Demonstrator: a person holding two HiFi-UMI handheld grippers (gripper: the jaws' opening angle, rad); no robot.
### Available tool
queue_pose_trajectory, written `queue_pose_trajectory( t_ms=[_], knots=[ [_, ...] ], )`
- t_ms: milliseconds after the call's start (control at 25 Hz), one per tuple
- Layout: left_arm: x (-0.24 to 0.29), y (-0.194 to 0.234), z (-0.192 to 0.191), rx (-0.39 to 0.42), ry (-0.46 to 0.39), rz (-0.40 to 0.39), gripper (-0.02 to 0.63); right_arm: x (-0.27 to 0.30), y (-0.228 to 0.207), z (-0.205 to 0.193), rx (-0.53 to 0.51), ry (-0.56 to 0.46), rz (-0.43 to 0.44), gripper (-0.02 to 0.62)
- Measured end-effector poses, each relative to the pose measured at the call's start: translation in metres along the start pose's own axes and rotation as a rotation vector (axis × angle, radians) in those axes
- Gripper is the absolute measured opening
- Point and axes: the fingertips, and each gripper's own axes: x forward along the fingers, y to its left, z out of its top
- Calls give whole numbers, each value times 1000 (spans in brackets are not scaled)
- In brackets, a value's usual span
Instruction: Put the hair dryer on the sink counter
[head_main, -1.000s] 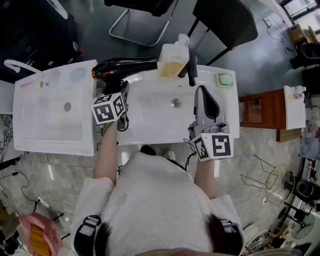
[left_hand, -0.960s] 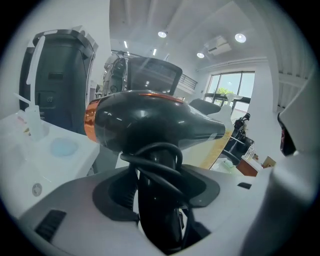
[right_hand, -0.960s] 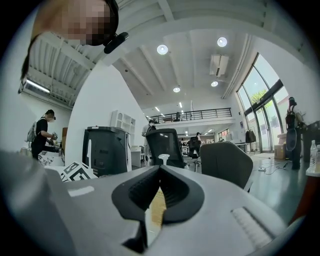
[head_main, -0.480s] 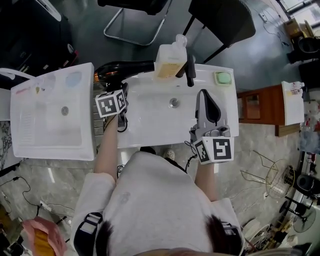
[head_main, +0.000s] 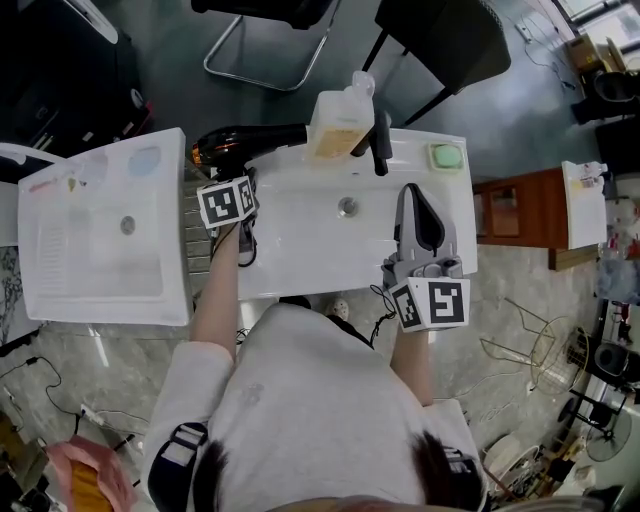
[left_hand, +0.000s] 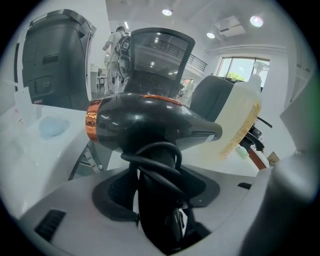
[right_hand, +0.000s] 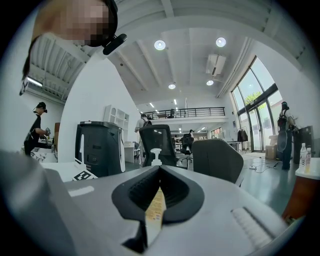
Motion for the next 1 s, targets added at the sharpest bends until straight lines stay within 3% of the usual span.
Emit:
queue_pose_trajectory(
  t_ms=[1000],
  knots=[
    [17, 3, -6, 5, 76, 28, 256, 12, 3, -4, 6, 9, 18, 11]
  ],
)
